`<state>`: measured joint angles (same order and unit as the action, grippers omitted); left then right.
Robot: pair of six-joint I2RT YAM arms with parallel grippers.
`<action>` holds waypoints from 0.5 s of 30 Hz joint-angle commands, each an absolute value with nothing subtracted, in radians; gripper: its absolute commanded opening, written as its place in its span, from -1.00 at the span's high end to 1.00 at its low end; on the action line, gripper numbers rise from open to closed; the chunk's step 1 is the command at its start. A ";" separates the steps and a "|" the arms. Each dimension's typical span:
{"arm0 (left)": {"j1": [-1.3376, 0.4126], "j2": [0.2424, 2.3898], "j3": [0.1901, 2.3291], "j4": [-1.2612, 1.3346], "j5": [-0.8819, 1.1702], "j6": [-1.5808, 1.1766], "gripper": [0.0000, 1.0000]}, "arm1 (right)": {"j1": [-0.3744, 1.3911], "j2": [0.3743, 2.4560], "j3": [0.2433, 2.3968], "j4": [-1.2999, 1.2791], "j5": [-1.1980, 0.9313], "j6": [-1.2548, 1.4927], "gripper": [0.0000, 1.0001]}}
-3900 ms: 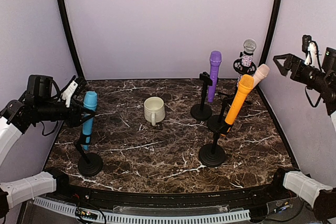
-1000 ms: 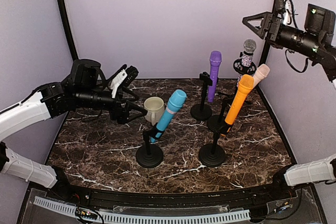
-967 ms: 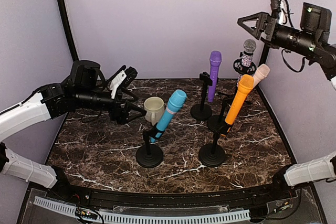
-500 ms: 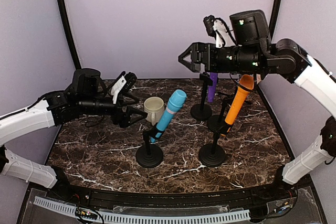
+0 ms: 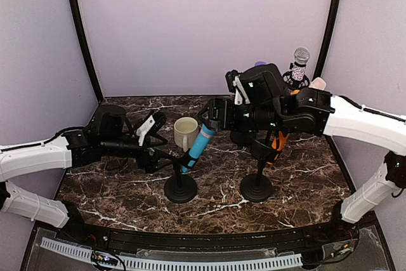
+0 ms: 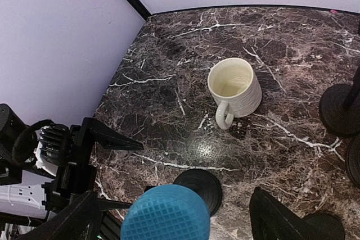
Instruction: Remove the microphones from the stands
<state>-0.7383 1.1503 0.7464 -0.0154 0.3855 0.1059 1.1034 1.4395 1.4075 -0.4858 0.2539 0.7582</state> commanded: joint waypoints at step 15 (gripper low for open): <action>-0.771 1.188 0.731 0.015 0.406 0.113 -0.67 | 1.163 1.504 1.396 -0.364 0.306 0.776 -0.22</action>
